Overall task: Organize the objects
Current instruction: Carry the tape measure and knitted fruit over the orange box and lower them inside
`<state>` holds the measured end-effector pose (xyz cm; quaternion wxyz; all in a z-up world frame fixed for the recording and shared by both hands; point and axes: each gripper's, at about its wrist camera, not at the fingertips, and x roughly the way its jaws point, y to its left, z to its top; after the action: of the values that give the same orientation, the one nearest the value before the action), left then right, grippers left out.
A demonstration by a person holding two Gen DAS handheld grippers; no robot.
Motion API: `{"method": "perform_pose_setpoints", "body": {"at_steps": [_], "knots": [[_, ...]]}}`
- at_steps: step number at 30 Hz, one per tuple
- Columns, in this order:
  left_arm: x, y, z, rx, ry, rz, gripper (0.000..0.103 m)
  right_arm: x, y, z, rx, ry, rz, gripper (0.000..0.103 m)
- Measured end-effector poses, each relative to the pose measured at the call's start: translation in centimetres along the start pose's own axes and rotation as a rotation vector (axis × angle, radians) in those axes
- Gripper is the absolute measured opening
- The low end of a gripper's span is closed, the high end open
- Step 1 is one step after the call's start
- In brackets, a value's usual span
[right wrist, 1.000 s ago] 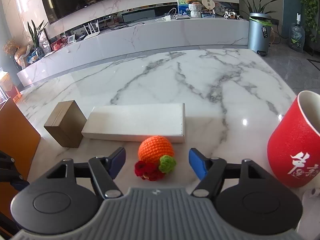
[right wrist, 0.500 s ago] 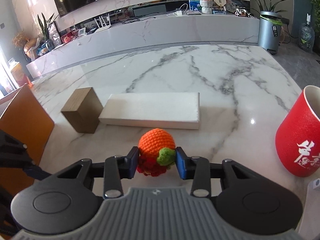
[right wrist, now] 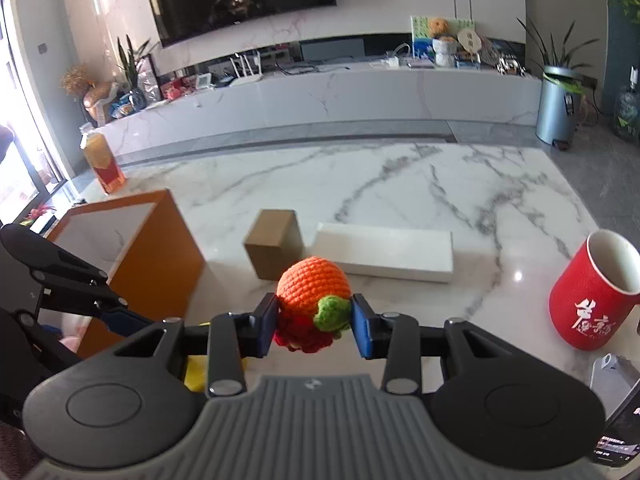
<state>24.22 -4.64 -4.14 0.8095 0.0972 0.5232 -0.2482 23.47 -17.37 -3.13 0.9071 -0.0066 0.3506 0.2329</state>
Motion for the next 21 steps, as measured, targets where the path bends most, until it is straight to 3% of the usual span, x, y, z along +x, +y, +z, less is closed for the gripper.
{"method": "perform_pose_setpoints", "body": {"at_steps": [6, 12, 17, 21], "knots": [[-7.1, 1.6, -2.7, -0.018, -0.067, 0.035, 0.061, -2.7, 4.4, 1.3, -0.052, -0.04, 0.085, 0.041], [-12.9, 5.7, -5.4, -0.059, -0.094, 0.122, 0.061, -3.7, 8.9, 2.7, -0.131, -0.057, 0.172, 0.041], [-13.9, 9.0, -7.5, -0.076, -0.062, 0.206, 0.061, -2.8, 13.0, 3.8, -0.227, -0.035, 0.222, 0.041], [-12.7, 10.5, -8.4, -0.052, -0.016, 0.231, 0.061, -0.8, 15.9, 4.0, -0.331, 0.03, 0.259, 0.041]]}}
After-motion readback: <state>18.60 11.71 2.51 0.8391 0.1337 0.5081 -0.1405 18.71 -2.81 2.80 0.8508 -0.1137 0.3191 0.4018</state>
